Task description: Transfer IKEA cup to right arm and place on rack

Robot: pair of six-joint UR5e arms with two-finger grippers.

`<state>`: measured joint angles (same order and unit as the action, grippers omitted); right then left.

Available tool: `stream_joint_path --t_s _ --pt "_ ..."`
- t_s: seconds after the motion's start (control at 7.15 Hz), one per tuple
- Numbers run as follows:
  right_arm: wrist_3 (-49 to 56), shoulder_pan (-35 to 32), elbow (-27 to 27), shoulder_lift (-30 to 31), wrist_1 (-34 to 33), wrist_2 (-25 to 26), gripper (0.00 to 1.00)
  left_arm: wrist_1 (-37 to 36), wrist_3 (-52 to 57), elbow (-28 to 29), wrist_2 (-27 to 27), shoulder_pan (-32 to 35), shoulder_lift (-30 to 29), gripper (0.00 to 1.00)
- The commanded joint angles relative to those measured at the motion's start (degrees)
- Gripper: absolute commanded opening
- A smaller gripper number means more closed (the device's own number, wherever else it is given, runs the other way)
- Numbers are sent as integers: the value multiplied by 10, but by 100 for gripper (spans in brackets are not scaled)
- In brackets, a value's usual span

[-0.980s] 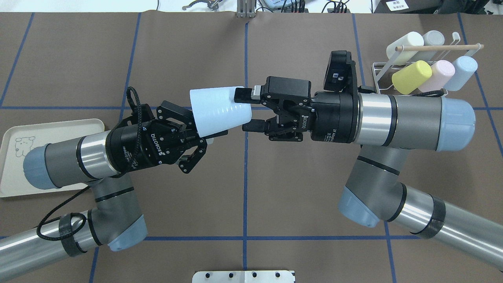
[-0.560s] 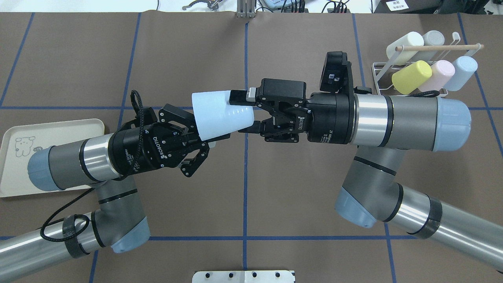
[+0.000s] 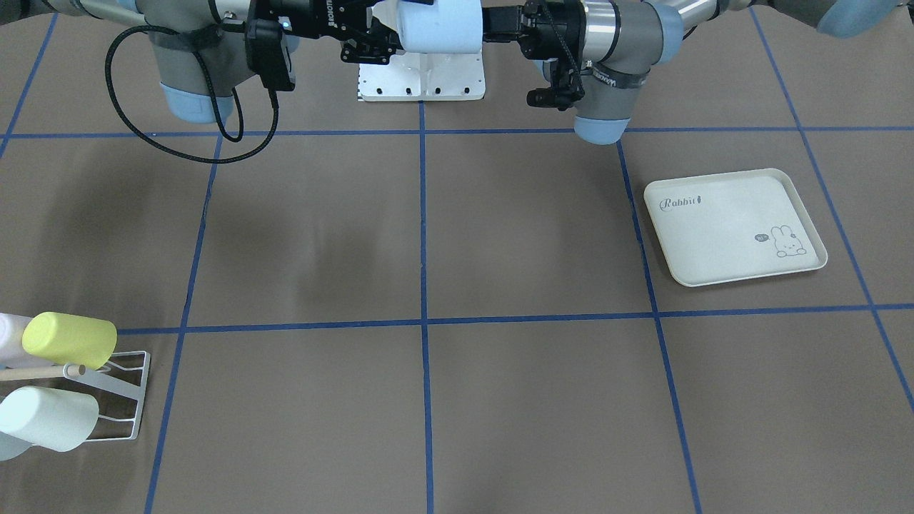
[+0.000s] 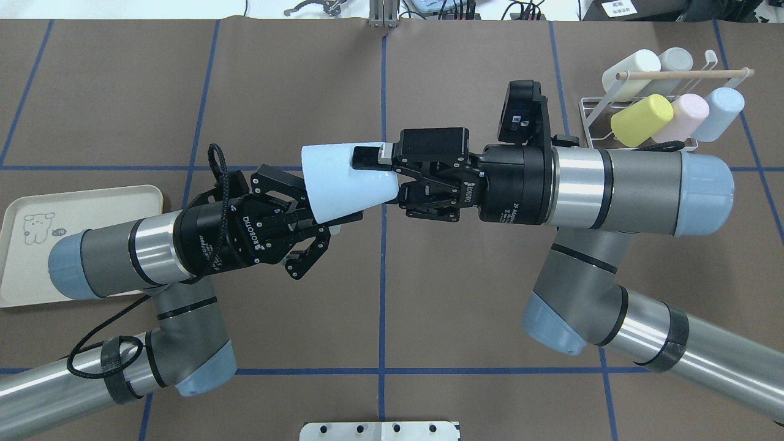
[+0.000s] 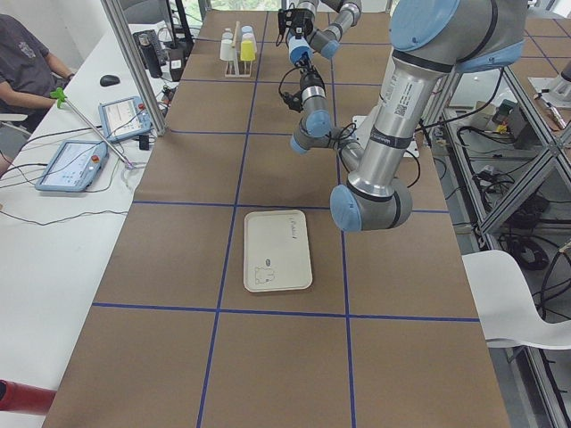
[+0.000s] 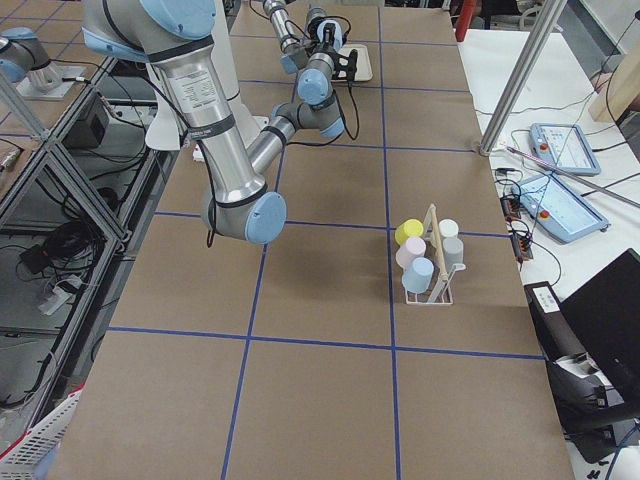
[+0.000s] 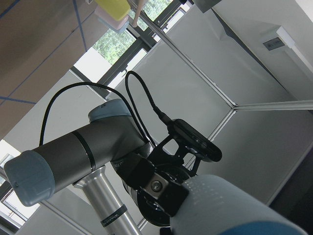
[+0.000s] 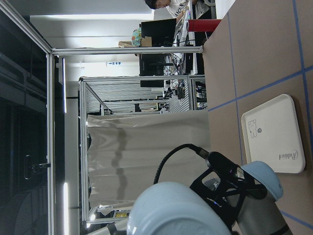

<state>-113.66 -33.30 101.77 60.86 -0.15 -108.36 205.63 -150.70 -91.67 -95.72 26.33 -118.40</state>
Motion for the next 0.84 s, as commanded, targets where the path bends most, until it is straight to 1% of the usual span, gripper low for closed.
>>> stream_joint_path --t_s 0.0,0.14,0.28,0.42,0.56,0.7 --pt "1 0 0 0 0 0 18 0 3 -1 1 1 5 100" --pt "2 -3 1 0 0 0 18 2 3 -7 0 7 10 100" --pt "1 -9 1 0 0 1 18 8 5 -21 0 10 34 100" --pt "3 -19 4 1 4 2 18 8 6 -28 0 28 60 100" --pt "16 -34 0 7 3 3 18 6 17 -28 0 47 74 100" --pt "52 -57 -21 11 2 5 19 2 51 -26 0 61 92 100"
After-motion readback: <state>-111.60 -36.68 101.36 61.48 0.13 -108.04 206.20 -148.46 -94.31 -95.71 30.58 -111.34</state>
